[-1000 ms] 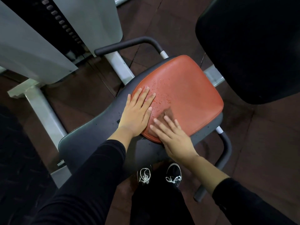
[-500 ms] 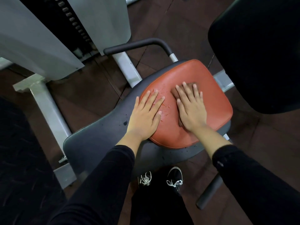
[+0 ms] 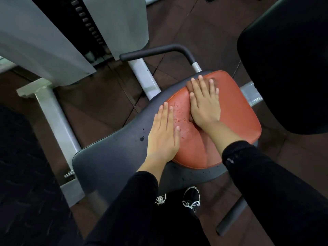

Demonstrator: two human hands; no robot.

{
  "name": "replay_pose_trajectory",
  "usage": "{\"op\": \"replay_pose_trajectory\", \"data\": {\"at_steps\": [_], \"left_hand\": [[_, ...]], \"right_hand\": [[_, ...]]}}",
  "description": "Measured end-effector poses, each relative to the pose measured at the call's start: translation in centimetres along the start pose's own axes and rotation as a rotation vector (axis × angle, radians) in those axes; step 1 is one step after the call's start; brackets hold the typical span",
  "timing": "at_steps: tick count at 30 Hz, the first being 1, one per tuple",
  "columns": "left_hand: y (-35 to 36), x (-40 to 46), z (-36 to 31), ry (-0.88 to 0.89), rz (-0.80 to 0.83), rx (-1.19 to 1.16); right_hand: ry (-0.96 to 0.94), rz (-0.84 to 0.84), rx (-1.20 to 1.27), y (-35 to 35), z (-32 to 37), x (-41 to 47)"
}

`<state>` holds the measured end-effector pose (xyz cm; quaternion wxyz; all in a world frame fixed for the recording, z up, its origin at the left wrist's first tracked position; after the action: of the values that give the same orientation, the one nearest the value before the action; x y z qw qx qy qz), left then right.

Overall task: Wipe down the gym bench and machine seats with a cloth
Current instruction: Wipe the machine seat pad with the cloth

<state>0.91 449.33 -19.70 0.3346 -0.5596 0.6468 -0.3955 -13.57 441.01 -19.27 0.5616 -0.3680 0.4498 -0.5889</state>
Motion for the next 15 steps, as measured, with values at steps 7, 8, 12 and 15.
{"op": "replay_pose_trajectory", "data": {"at_steps": [7,8,12,15], "left_hand": [[-0.1,-0.6,0.3,-0.125,-0.031,-0.148],[0.0,-0.6,0.3,-0.123,-0.027,-0.151],[0.1,-0.5,0.3,-0.115,-0.014,-0.118],[-0.1,-0.5,0.3,-0.111,-0.002,-0.107]], "right_hand": [[-0.304,0.065,0.021,0.2,1.8,-4.8],[-0.360,0.075,0.013,-0.2,0.7,-5.7],[-0.362,0.064,-0.012,-1.2,-3.5,-4.3],[-0.155,0.005,-0.013,-0.9,-3.0,-0.9]]}}
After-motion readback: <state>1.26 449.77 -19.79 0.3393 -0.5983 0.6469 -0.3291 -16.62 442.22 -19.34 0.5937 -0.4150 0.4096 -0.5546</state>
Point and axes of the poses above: each hand's wrist, its own x-axis towards the middle knuckle, its own y-axis out of the palm, z = x × y, the point moved 3 cm from there along x, towards the middle knuckle, and after that the axes turned 8 degrees about -z, right-handed, at the moved point
